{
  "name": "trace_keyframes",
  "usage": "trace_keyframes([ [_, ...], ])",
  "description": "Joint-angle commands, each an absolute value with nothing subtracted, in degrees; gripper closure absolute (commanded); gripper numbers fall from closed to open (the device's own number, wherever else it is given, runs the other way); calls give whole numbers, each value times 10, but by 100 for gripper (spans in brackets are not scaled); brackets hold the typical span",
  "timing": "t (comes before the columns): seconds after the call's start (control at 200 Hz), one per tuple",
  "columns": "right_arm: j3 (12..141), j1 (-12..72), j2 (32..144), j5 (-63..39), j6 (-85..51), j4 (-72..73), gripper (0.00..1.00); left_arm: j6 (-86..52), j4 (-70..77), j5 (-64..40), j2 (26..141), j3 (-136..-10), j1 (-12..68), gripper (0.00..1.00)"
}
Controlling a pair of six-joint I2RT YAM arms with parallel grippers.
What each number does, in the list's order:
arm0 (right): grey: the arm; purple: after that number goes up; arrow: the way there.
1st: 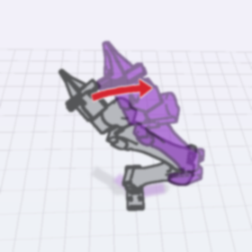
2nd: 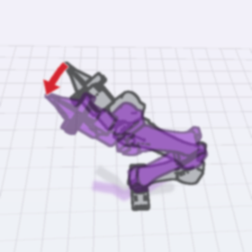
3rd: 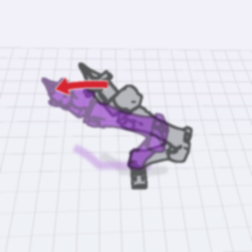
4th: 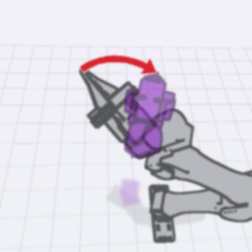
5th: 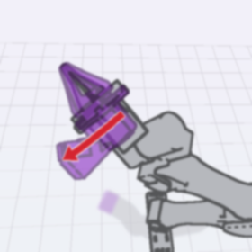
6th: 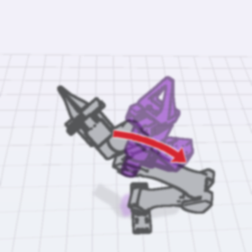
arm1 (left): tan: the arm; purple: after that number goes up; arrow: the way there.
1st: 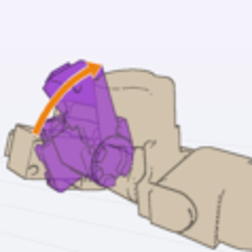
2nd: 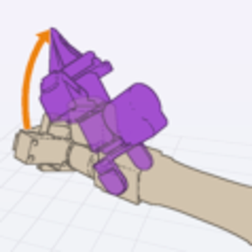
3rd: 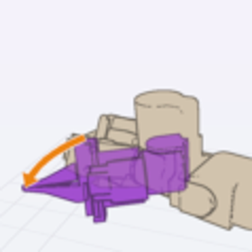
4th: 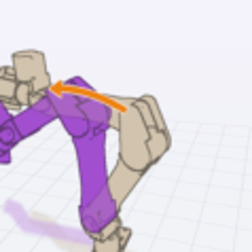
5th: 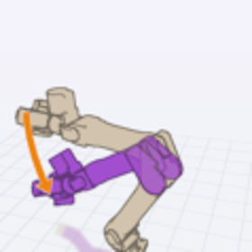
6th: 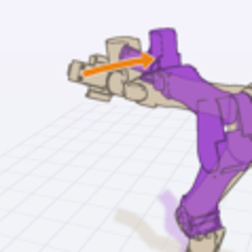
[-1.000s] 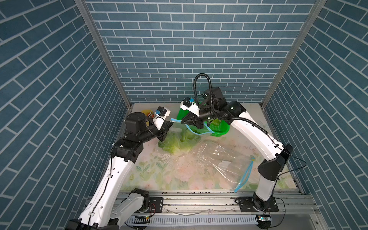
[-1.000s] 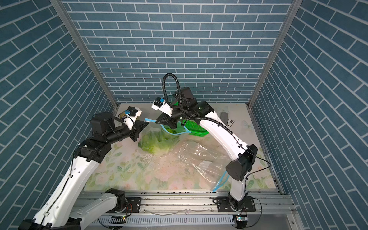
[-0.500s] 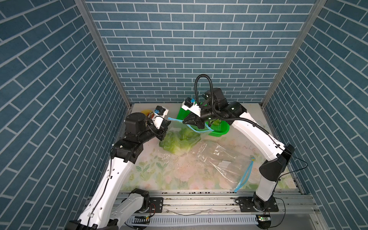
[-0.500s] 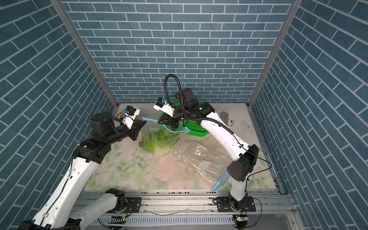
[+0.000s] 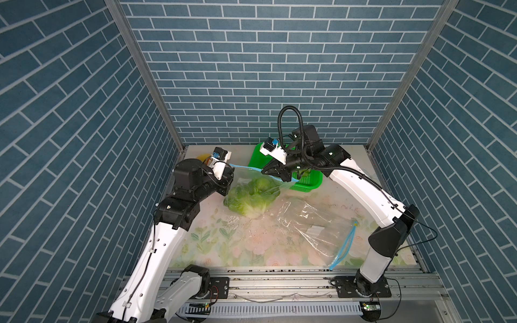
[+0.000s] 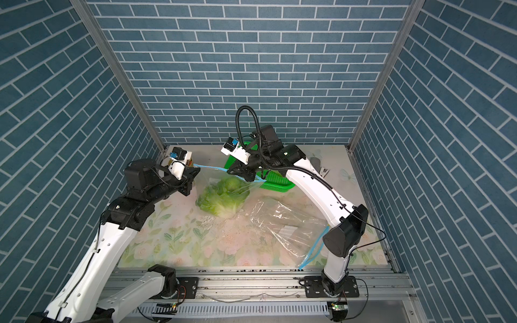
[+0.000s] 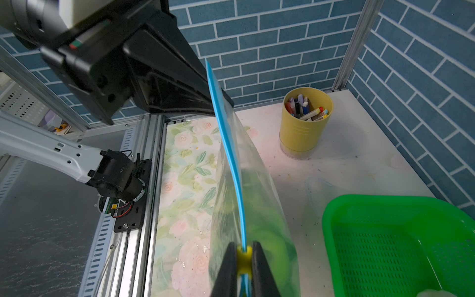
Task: Put the chinese cabbages into a zipper bag and zip it
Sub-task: Zip the zipper on the zipper food storage bag.
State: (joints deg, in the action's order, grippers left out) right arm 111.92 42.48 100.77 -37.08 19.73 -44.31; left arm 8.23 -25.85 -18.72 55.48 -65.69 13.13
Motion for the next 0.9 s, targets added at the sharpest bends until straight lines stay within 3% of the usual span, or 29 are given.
trace_keyframes([
  [0.0, 1112, 404, 974, -352, 191, -480, 100, 66, -242, -102, 542, -675, 103, 100],
  [0.895, 1013, 398, 912, -336, 166, -443, 100, -8, -253, -28, 548, -683, 54, 100],
])
